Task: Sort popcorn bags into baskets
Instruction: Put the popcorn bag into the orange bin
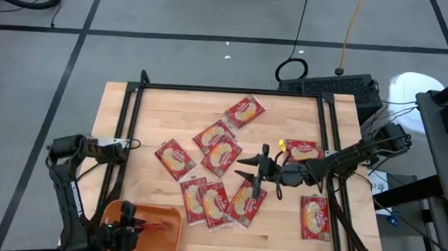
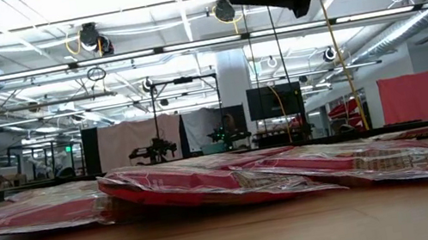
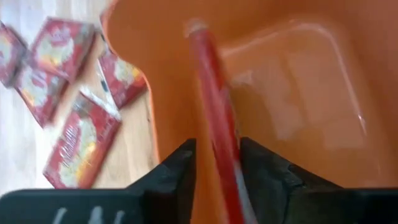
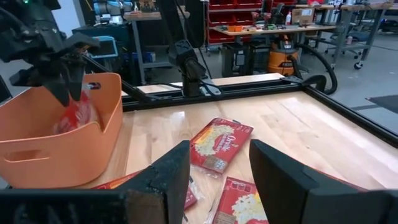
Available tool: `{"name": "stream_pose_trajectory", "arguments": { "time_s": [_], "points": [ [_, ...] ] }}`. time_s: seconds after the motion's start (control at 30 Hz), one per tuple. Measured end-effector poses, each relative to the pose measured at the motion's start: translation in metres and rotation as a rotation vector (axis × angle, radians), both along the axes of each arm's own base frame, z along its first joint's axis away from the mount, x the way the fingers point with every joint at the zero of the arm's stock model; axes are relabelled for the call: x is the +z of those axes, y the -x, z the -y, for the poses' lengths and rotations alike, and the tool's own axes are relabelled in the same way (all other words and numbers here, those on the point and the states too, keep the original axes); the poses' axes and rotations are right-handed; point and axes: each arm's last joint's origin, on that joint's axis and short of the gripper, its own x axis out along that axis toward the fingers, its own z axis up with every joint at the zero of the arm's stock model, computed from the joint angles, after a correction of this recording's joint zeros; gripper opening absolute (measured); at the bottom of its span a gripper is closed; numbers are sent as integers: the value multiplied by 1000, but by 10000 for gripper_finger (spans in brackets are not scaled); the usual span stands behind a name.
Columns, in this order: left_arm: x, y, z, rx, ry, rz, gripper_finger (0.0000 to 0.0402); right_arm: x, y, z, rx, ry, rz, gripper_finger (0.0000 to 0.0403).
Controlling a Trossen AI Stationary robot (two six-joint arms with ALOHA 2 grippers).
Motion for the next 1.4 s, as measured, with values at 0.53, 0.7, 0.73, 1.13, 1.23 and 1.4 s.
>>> {"name": "stream_pose_trajectory", "arguments": {
  "time_s": [0.53,0.7,0.73,1.13,1.23,1.4],
  "points": [
    [19,4,-8,169,178,14,218,-1,-1,2,-6,4,-11,157],
    [53,7,-26,152,264,116,191,-3,-1,4,-7,23,-30,157],
    [60,8,-30,136,274,133,185,-3,-1,4,-7,33,-32,157],
    [122,2,-116,168,147,346,125,-2,-3,11,-17,119,-47,157],
    [126,-5,-131,199,72,373,123,-2,-3,14,-28,111,-46,157],
    [123,-19,-148,227,-61,446,122,-2,-5,19,-47,100,-41,157]
  ]
}}
